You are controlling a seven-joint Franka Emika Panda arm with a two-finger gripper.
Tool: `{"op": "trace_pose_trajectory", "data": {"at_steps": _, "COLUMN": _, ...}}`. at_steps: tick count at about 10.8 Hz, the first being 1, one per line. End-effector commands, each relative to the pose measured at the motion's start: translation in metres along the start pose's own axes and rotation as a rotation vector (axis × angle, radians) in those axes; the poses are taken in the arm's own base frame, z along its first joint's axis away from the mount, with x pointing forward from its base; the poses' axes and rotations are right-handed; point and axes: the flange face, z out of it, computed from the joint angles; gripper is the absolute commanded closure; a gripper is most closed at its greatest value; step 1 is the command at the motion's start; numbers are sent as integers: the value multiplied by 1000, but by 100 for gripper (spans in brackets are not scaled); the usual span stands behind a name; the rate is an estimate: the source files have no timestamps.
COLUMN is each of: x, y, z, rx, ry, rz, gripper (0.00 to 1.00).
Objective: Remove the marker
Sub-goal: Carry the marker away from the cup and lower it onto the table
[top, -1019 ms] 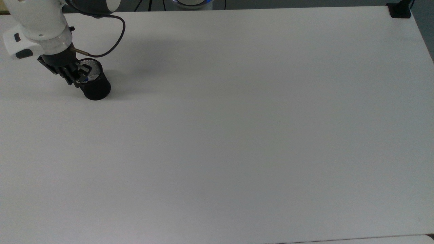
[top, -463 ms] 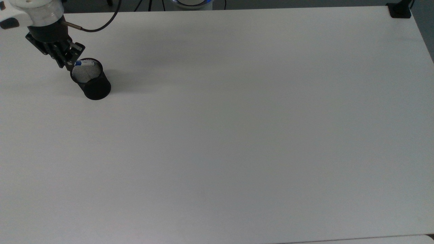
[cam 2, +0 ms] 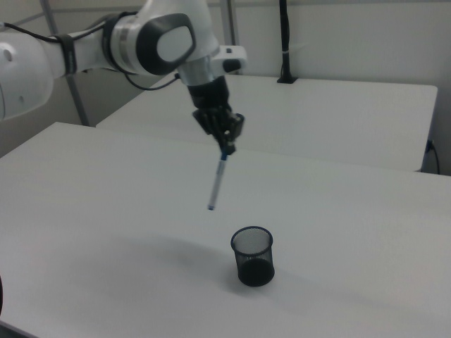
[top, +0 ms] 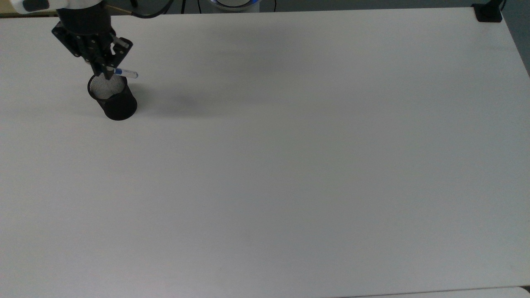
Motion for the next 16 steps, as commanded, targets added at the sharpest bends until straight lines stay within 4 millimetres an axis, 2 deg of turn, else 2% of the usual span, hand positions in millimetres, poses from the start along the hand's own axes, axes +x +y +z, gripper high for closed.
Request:
{"op": "trace_pose_trajectory", "data": {"at_steps": 1, "x": -22, "y": -112, "z": 7, "rx": 8, "ry": -95, "rz": -83, "gripper": 91}}
{"op": "trace_pose_trajectory", "data": {"at_steps": 3, "x": -41, "y": -182, "z": 22, "rx": 37, "ry": -136, "rz": -99, "gripper": 91}}
{"op": "trace_pose_trajectory", "data": {"at_steps": 5, "x": -56, "y": -239, "z": 41, "rx": 120, "ry": -200, "rz": -148, "gripper": 90}}
{"op": "trace_pose_trajectory", "data": {"at_steps": 9, "x": -94, "y": -325, "z": 115, "rx": 89, "ry": -333, "rz": -220, "gripper": 89}}
{"op": "trace_pose_trajectory", "data": {"at_steps": 11, "x": -104, "y": -339, "z": 130, "rx": 82, "ry": -354, "rz": -238, "gripper": 79}}
{"op": "trace_pose_trajectory", "data": {"at_steps": 13, "x": -95, "y": -343, "z": 139, "rx": 102, "ry": -301, "rz": -229, "gripper": 67}}
{"op": "trace_pose_trajectory", "data": {"at_steps": 15, "x": -89, "y": -339, "z": 134, "rx": 99, "ry": -276, "rz": -225, "gripper": 36}}
{"op": "trace_pose_trajectory", "data": {"at_steps": 16, "x": -85, "y": -329, "z": 119, "rx": 99, "ry": -257, "rz": -214, "gripper": 24}}
